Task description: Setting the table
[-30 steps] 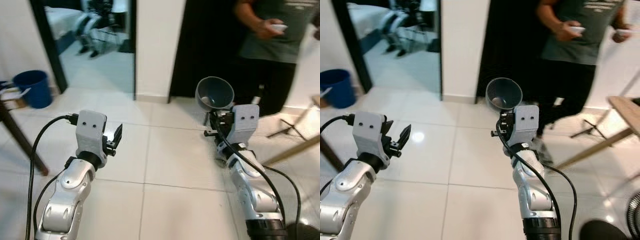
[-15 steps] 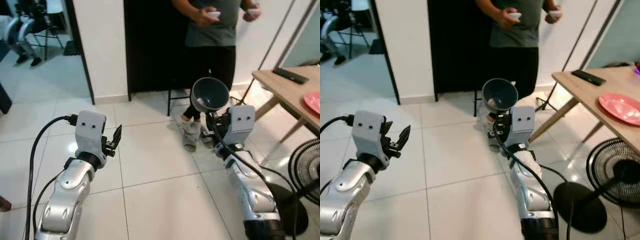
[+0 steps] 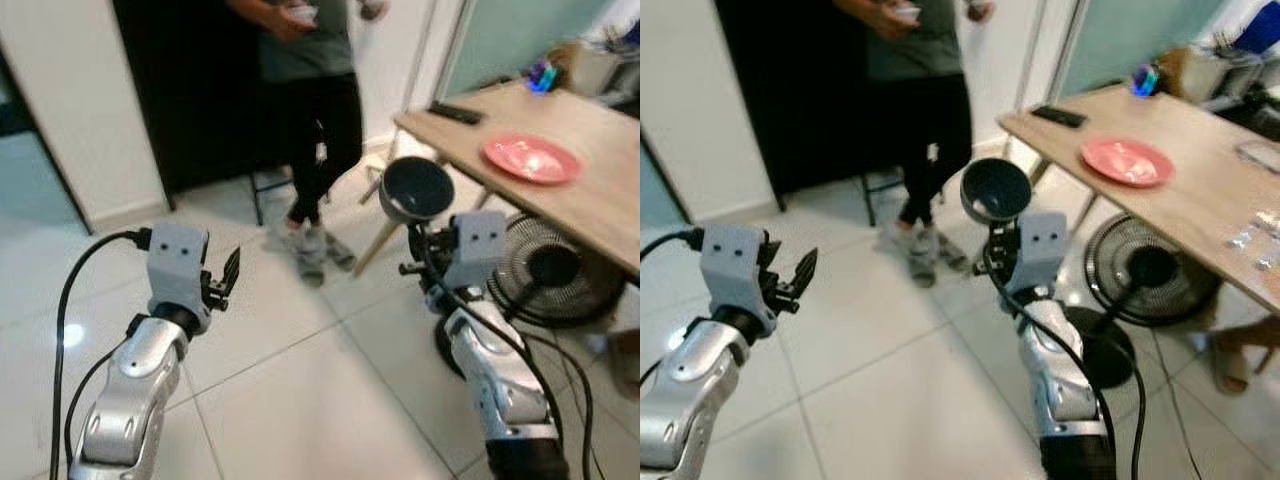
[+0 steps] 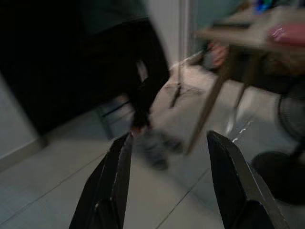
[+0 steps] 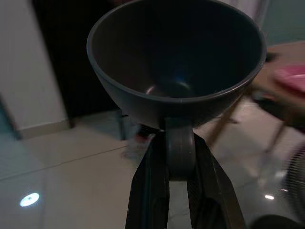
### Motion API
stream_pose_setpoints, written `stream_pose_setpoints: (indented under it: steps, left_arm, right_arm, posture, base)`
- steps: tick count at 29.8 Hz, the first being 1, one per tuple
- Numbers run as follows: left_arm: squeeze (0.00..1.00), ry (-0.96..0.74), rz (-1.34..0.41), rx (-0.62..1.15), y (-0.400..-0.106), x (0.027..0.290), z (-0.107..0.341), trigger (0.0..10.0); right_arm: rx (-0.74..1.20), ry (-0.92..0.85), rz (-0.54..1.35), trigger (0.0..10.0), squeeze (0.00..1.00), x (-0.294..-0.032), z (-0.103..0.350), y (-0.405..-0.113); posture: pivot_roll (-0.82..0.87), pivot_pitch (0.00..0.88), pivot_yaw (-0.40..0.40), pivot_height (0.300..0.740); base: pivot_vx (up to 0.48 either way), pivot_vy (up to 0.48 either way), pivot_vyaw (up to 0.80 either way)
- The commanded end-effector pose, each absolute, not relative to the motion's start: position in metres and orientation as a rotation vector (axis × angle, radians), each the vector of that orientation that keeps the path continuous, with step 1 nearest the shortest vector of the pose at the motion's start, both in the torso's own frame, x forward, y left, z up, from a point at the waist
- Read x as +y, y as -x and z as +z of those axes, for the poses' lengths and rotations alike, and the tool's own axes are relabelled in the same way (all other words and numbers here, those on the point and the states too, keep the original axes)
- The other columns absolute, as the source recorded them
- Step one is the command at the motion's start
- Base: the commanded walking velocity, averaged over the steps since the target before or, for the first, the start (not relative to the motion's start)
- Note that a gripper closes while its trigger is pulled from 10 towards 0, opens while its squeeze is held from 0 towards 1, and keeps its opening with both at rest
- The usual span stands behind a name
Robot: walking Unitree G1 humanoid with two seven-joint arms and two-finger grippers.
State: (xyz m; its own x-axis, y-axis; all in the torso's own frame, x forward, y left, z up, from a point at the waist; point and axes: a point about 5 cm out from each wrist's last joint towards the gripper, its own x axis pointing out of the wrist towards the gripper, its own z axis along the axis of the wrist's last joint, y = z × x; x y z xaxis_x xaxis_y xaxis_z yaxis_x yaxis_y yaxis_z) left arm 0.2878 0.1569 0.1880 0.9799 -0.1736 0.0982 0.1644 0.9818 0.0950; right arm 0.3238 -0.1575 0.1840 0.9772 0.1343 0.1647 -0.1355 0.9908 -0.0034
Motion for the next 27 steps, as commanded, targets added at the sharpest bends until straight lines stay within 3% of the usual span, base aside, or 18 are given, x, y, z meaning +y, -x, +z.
stream_pose_setpoints:
  steps: [1, 27]
  left_arm:
    - [0.00, -0.080, -0.168, -0.082, -0.2865, 0.1582, 0.1826, 10.0]
    - [0.00, -0.074, -0.168, -0.079, -0.2867, 0.1576, 0.1822, 10.0]
  right_arm:
    - [-0.166, -0.008, 0.128, 10.0, 0.00, -0.1589, 0.1839, -0.3233]
    - [-0.160, -0.008, 0.116, 10.0, 0.00, -0.1603, 0.1833, -0.3248]
  posture:
    - [0.03, 0.000, 0.043, 0.740]
    - [0.03, 0.000, 0.043, 0.740]
  base:
    - [0.000, 0.000, -0.79]
    - [0.000, 0.000, -0.79]
